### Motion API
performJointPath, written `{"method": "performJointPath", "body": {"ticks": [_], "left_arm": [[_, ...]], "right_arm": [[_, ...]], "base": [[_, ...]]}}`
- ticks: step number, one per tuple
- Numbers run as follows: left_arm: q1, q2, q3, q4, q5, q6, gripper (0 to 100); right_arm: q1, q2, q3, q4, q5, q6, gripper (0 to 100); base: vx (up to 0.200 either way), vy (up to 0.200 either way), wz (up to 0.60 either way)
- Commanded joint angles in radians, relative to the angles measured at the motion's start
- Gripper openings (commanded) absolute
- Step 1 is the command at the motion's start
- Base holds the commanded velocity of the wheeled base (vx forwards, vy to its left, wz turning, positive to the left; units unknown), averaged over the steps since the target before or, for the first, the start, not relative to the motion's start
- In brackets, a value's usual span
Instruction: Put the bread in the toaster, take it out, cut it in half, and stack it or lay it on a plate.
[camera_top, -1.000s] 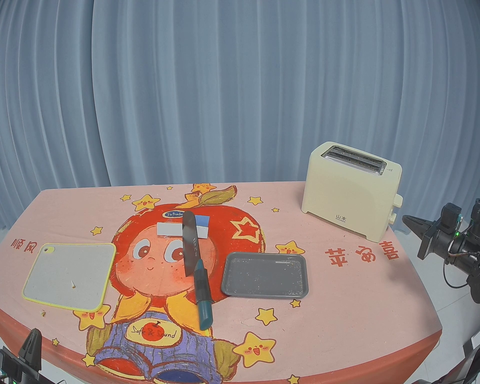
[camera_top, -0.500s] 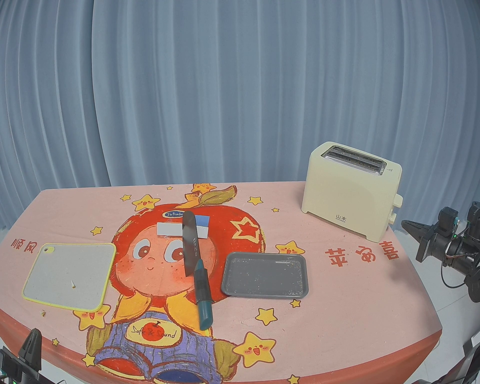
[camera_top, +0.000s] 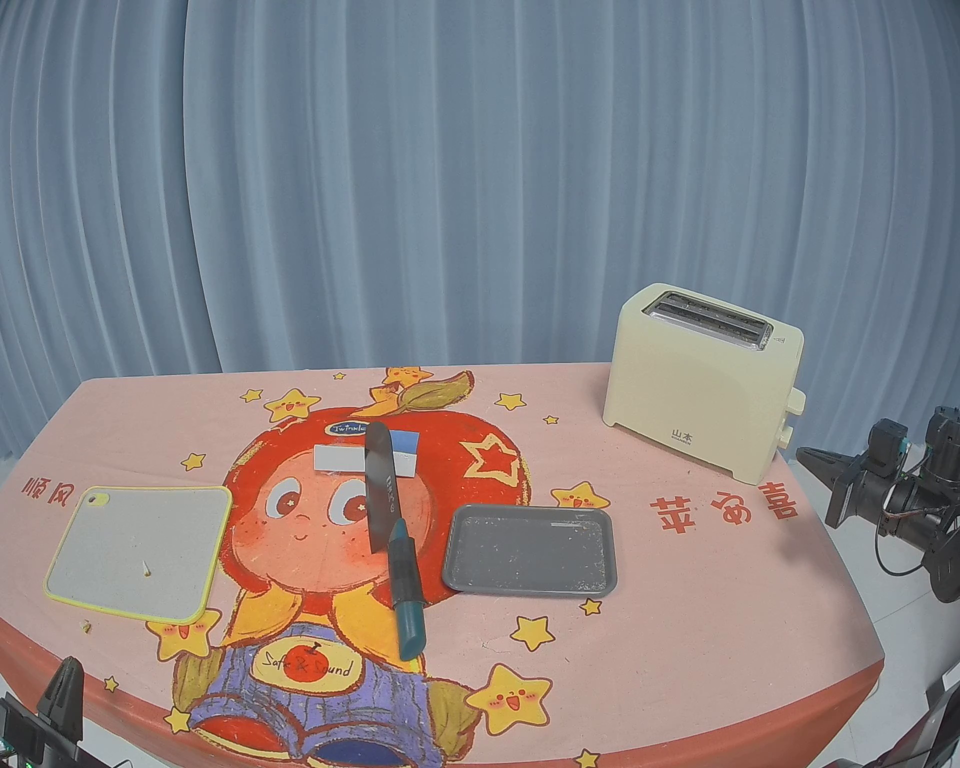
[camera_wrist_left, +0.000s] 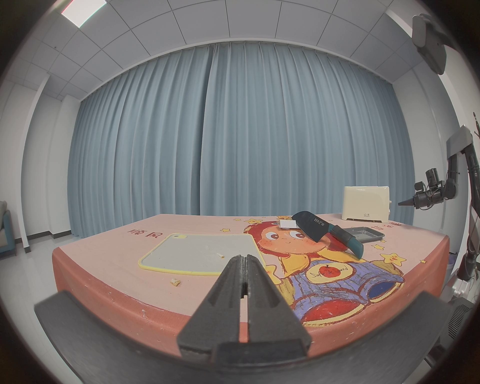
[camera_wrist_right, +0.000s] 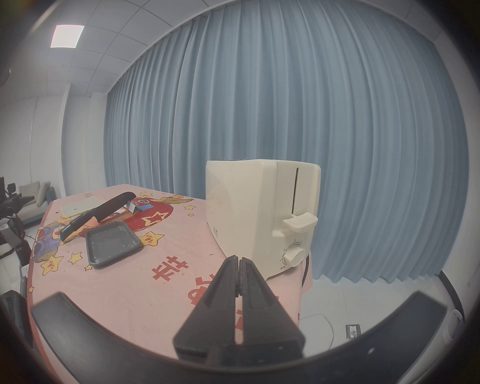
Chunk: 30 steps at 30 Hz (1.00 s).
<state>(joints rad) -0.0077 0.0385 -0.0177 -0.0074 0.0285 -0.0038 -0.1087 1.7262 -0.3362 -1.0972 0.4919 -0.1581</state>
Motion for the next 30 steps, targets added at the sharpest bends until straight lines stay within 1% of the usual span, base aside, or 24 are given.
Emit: {"method": "performJointPath", "body": {"ticks": [1,8,15,18,26,30], "left_arm": [[0.0,0.0,0.018,0.0,0.001,-0.001,0],[0.0,0.0,0.018,0.0,0.001,-0.001,0],[0.0,0.0,0.018,0.0,0.001,-0.001,0],[0.0,0.0,0.018,0.0,0.001,-0.001,0],[0.0,0.0,0.018,0.0,0.001,-0.001,0],[0.0,0.0,0.018,0.0,0.001,-0.001,0]], "right_arm": [[-0.002,0.015,-0.007,0.0,0.0,0.0,0],[-0.002,0.033,-0.02,-0.001,0.0,0.003,0],[-0.008,0.058,-0.053,-0.001,0.005,0.014,0],[-0.009,0.062,-0.058,-0.001,-0.001,0.015,0],[-0.042,0.131,-0.095,-0.015,-0.003,0.014,0],[-0.043,0.147,-0.104,-0.015,-0.003,0.014,0]], "base": [[0.0,0.0,0.0],[0.0,0.0,0.0],[0.0,0.0,0.0],[0.0,0.0,0.0],[0.0,0.0,0.0],[0.0,0.0,0.0]]}}
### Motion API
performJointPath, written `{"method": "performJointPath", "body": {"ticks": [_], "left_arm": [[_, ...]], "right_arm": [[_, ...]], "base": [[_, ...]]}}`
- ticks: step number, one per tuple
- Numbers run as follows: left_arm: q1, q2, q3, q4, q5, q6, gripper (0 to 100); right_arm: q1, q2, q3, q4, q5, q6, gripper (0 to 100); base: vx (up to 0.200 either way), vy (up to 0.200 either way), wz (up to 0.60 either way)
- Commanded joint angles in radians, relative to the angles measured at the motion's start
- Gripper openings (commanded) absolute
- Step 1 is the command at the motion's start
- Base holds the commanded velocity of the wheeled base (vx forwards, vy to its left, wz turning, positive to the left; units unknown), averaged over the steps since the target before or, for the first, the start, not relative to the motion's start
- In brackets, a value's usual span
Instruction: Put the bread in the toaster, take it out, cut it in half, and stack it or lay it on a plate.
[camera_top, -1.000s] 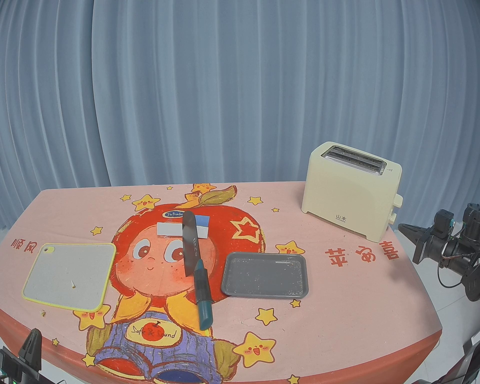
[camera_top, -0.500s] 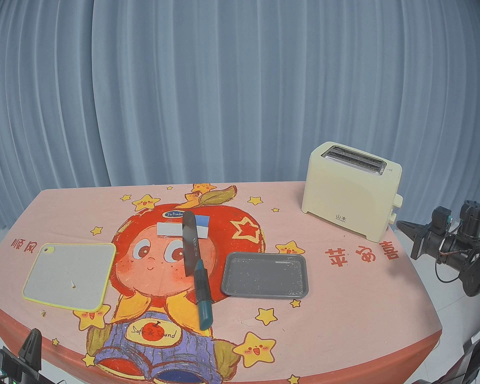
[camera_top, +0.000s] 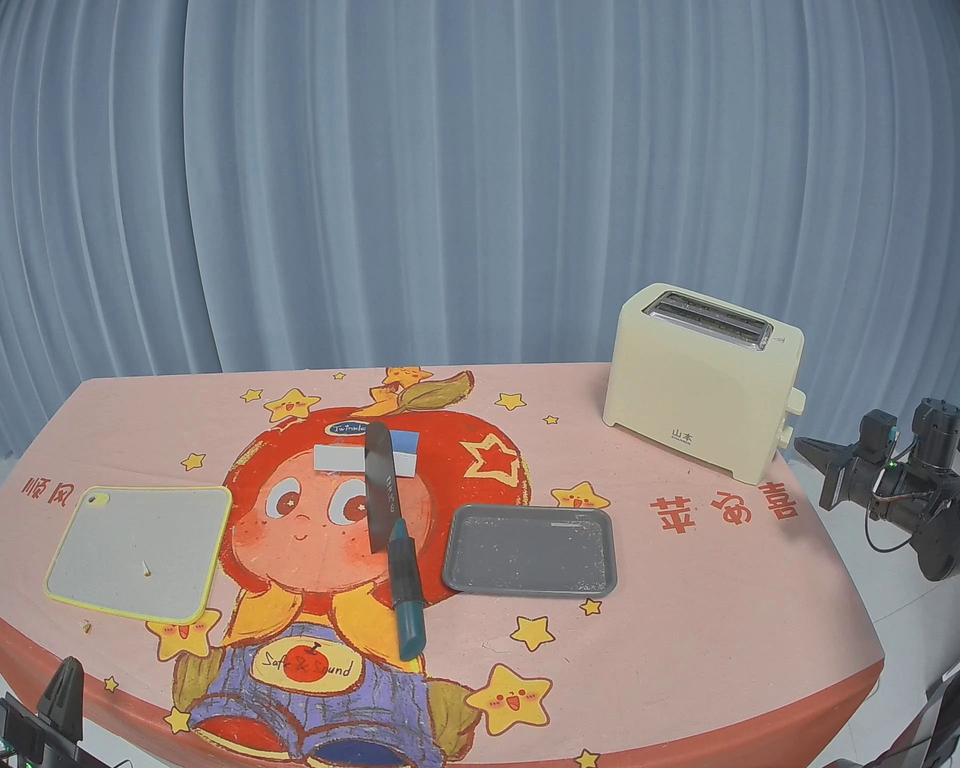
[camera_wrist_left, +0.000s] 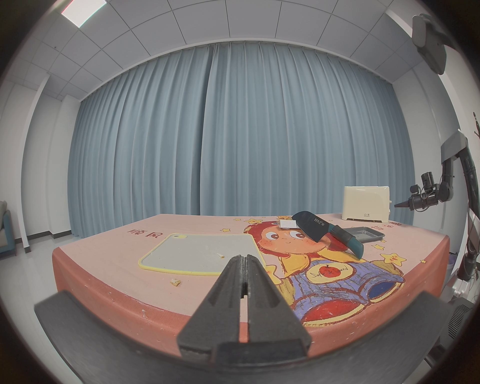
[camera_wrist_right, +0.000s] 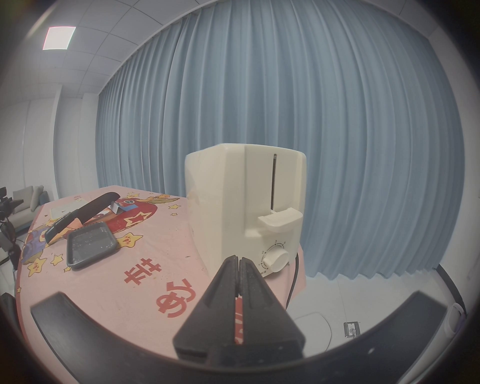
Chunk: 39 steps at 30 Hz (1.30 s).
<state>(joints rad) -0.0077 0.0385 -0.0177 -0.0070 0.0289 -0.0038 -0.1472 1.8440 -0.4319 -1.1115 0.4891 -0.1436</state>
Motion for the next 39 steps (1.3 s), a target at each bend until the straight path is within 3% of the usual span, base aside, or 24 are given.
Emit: {"method": "performJointPath", "body": {"ticks": [1,39], "left_arm": [[0.0,0.0,0.018,-0.001,0.0,-0.001,0],[0.0,0.0,0.018,-0.001,0.0,-0.001,0]], "right_arm": [[-0.005,0.029,-0.008,-0.001,0.0,-0.001,0],[-0.02,0.113,-0.094,-0.007,-0.009,0.03,0]], "base": [[0.0,0.0,0.0],[0.0,0.0,0.0]]}}
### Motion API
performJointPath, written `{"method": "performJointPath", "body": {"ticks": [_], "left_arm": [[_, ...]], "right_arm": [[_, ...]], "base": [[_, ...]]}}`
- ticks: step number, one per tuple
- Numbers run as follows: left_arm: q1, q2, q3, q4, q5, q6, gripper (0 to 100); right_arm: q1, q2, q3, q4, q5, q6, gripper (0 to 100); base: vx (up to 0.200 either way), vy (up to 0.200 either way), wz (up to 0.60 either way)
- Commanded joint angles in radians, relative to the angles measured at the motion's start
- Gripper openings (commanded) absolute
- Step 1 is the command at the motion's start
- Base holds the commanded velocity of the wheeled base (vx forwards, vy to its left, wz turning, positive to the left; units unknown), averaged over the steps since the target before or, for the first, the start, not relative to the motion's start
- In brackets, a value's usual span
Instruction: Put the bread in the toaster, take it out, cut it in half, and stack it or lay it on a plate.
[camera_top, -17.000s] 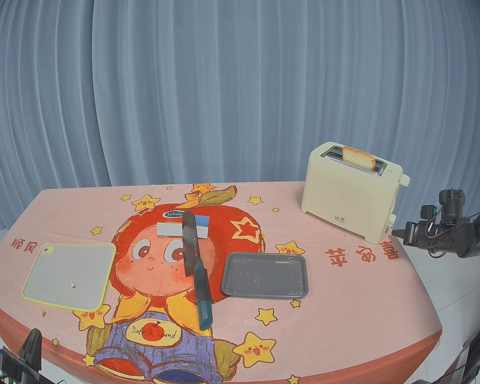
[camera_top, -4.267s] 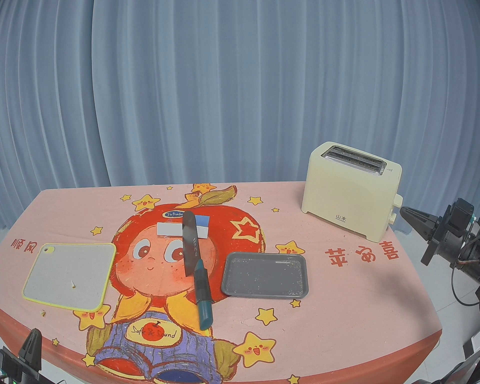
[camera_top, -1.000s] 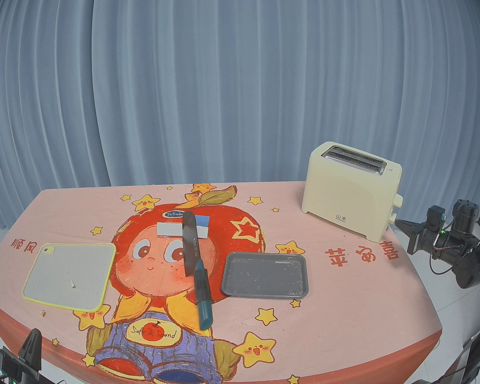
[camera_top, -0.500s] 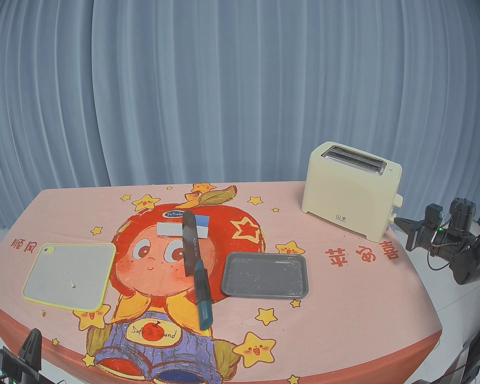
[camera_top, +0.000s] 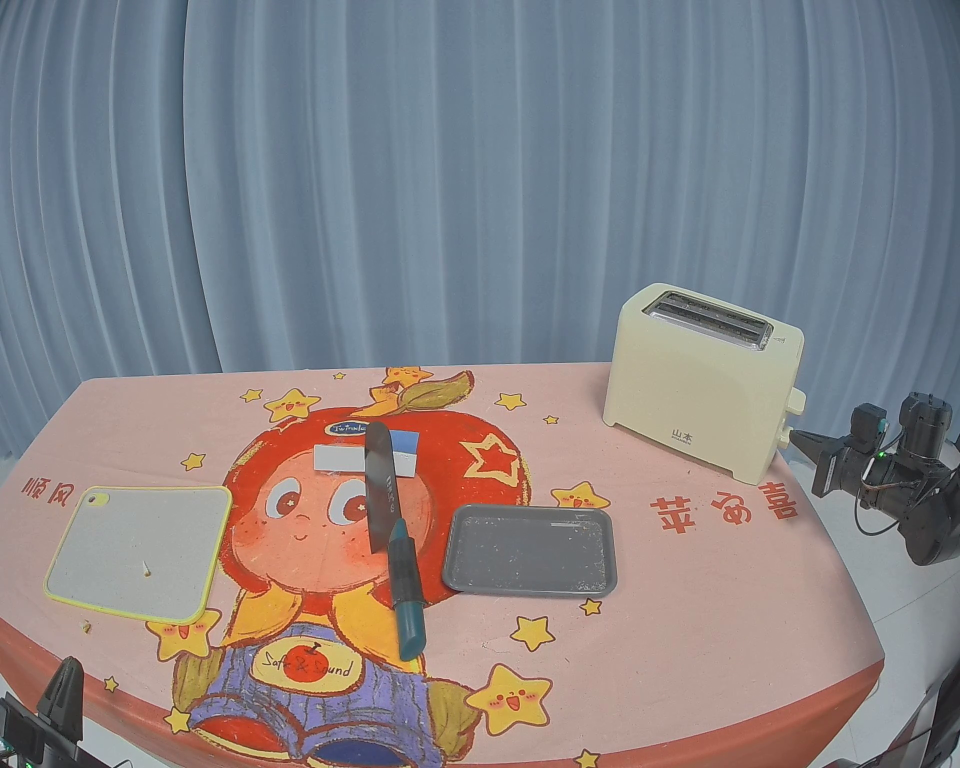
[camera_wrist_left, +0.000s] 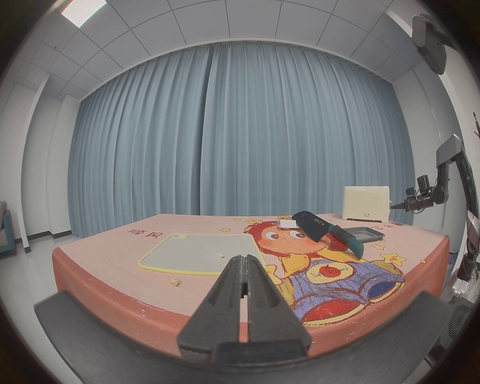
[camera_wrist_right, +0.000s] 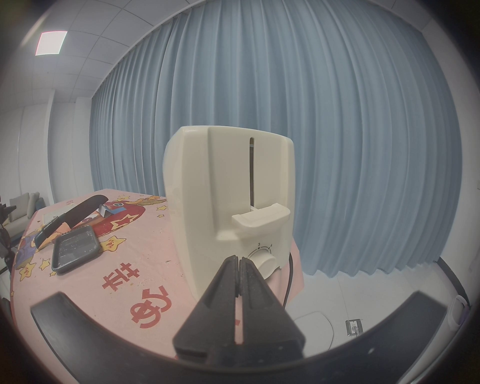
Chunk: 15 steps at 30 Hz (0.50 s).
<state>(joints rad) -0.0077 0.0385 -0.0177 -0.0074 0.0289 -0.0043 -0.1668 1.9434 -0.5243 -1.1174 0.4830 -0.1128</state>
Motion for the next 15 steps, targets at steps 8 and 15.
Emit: {"method": "performJointPath", "body": {"ticks": [8,15], "left_arm": [[0.0,0.0,0.018,0.0,0.0,0.0,0],[0.0,0.0,0.018,0.0,0.0,0.0,0]], "right_arm": [[0.001,0.034,-0.005,-0.001,-0.007,-0.002,0],[0.001,0.038,-0.003,-0.001,-0.009,-0.002,0]], "base": [[0.0,0.0,0.0],[0.0,0.0,0.0]]}}
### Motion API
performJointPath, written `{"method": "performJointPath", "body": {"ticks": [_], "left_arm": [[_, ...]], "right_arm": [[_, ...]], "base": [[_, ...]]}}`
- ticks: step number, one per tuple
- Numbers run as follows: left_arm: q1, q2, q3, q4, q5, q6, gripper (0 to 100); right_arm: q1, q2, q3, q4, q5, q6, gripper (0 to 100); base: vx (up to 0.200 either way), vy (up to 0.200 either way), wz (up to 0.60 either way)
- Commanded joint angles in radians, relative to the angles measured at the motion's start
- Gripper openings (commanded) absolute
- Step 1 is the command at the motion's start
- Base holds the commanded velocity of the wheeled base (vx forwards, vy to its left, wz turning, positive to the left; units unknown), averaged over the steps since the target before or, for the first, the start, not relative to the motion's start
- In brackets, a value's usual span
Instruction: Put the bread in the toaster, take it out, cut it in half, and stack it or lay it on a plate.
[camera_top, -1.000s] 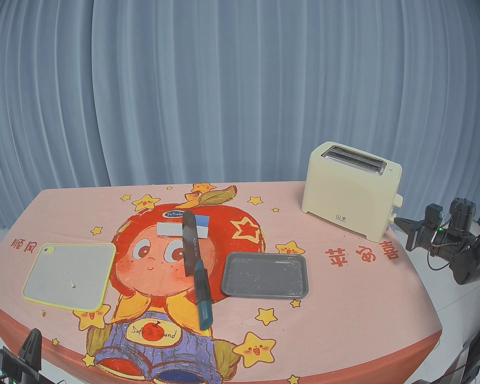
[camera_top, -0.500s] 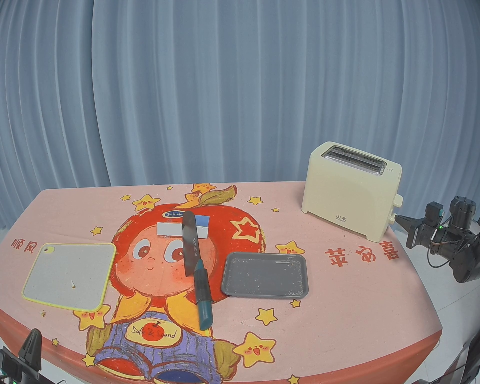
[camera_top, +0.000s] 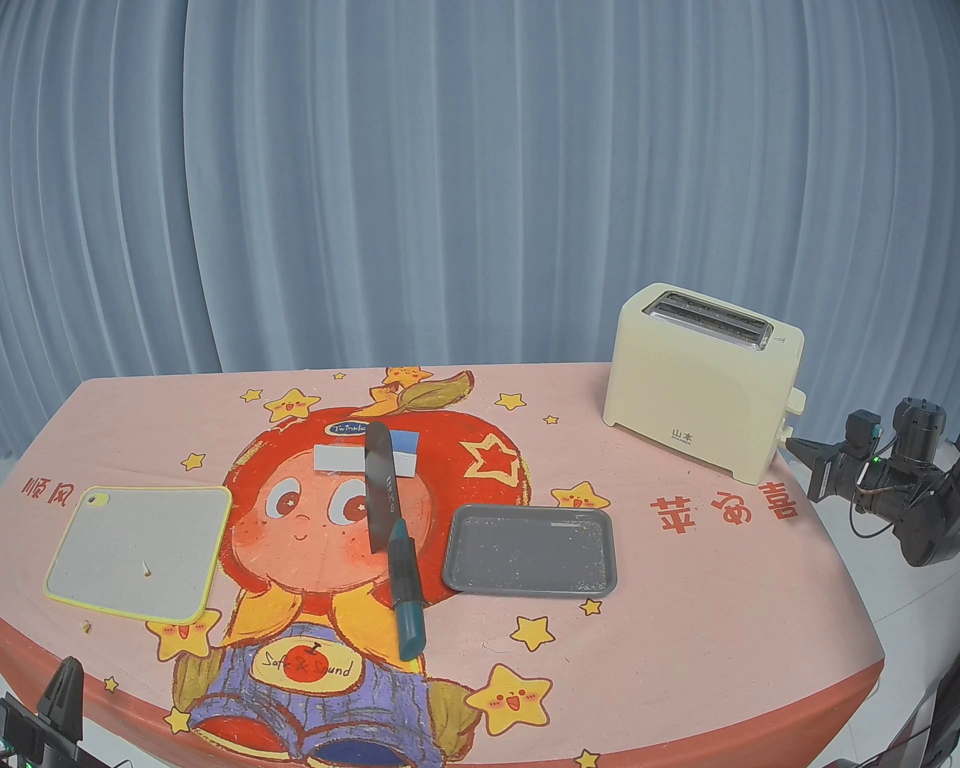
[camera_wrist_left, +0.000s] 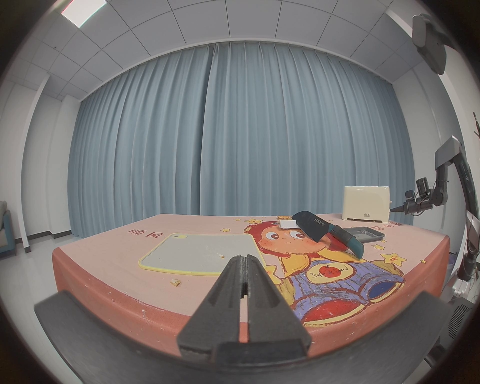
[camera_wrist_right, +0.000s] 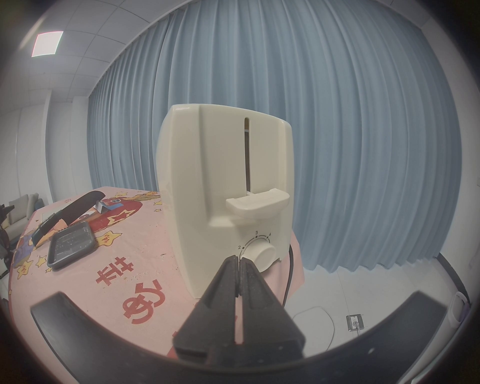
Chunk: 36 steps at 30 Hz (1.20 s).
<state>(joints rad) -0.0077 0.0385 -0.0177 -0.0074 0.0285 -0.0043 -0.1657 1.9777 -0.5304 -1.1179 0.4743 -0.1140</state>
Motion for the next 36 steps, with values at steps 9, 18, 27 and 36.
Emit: {"method": "performJointPath", "body": {"ticks": [9,18,27,36], "left_arm": [[0.0,0.0,0.018,0.0,0.001,0.0,0],[0.0,0.0,0.018,0.0,0.001,0.0,0],[0.0,0.0,0.018,0.0,0.001,0.0,0],[0.0,0.0,0.018,0.0,0.001,0.0,0]], "right_arm": [[0.003,0.006,0.01,0.0,0.0,-0.004,0],[0.003,0.007,0.018,0.0,-0.008,-0.004,0],[0.0,-0.01,0.013,0.0,-0.006,-0.001,0],[-0.001,-0.014,-0.017,0.0,-0.008,0.007,0]], "base": [[0.0,0.0,0.0],[0.0,0.0,0.0],[0.0,0.0,0.0],[0.0,0.0,0.0]]}}
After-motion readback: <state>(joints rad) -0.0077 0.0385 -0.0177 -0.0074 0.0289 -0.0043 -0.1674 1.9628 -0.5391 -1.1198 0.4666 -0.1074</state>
